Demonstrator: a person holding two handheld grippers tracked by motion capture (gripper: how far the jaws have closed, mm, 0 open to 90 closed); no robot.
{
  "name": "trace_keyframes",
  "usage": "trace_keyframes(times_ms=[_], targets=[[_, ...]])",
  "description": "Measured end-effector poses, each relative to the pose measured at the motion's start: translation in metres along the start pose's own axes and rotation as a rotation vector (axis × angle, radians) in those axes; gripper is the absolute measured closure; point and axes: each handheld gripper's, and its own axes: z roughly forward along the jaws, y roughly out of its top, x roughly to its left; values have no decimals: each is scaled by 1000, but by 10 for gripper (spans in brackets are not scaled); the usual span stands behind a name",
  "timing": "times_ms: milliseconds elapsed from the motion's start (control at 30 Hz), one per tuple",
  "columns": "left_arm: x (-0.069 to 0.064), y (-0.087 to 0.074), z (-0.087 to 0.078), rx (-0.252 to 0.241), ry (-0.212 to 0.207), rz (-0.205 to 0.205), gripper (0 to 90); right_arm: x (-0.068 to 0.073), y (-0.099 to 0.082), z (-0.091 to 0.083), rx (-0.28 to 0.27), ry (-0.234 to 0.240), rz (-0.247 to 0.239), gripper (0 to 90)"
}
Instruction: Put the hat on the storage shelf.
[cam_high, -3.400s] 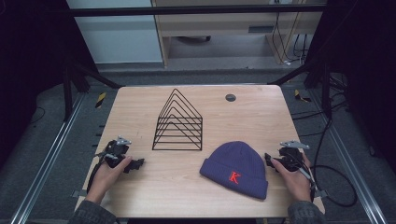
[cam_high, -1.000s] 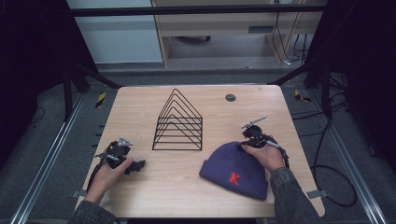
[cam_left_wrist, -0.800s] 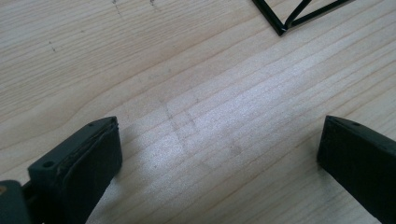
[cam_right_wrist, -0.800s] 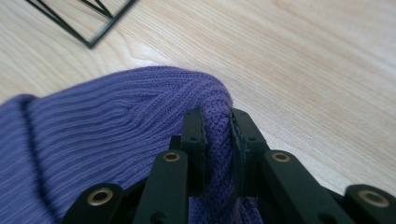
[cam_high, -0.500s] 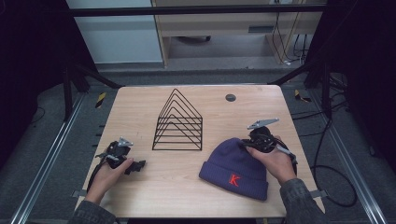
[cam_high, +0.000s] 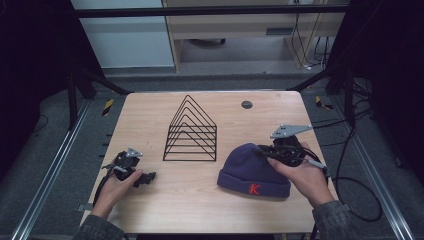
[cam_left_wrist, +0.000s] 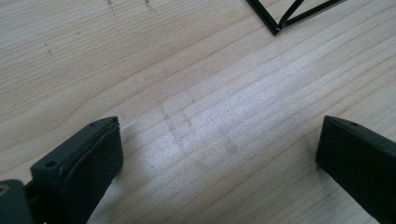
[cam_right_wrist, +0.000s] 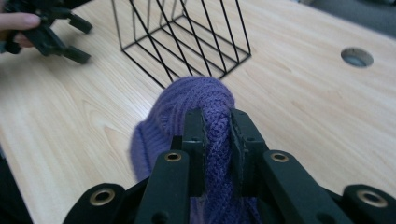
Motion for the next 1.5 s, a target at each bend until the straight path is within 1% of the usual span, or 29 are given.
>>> trace_keyframes(times_ms=[67,167,400,433,467,533,567,600,633,700,967,1233,1300,1500], targets=[[1,1,-1,1,-2,4,19,2,6,-5,-14,3,-14,786],[1,1,-2,-9,-11,-5,29,1,15,-9,-28,-1,-26,786],[5,2,-7,-54,0,-27,36,-7,42,-16,-67,-21,-30,786],[5,2,-7,-54,0,-27,37,-7,42,-16,-67,-21,-30,786],[6,2,-8,-64,2,-32,38,-9,53,-19,-81,-24,-32,786],[6,2,-8,-65,1,-32,39,-9,57,-20,-86,-29,-35,786],[6,2,-8,-64,3,-30,39,-10,67,-23,-105,-40,-42,785],[6,2,-8,-64,3,-30,40,-10,67,-23,-105,-40,-42,785],[6,3,-8,-66,3,-26,42,-10,77,-26,-126,-52,-42,785],[6,3,-9,-70,2,-22,44,-10,84,-28,-137,-63,-46,785],[7,3,-8,-68,-9,-23,48,-13,112,-29,-154,-98,-47,785],[5,5,-11,-78,-27,-25,48,-12,138,-31,-164,-107,-59,784],[5,6,-11,-86,-31,-24,48,-11,143,-33,-172,-110,-60,784],[3,6,-11,-81,-37,-16,46,-10,155,-35,-214,-119,-48,784]])
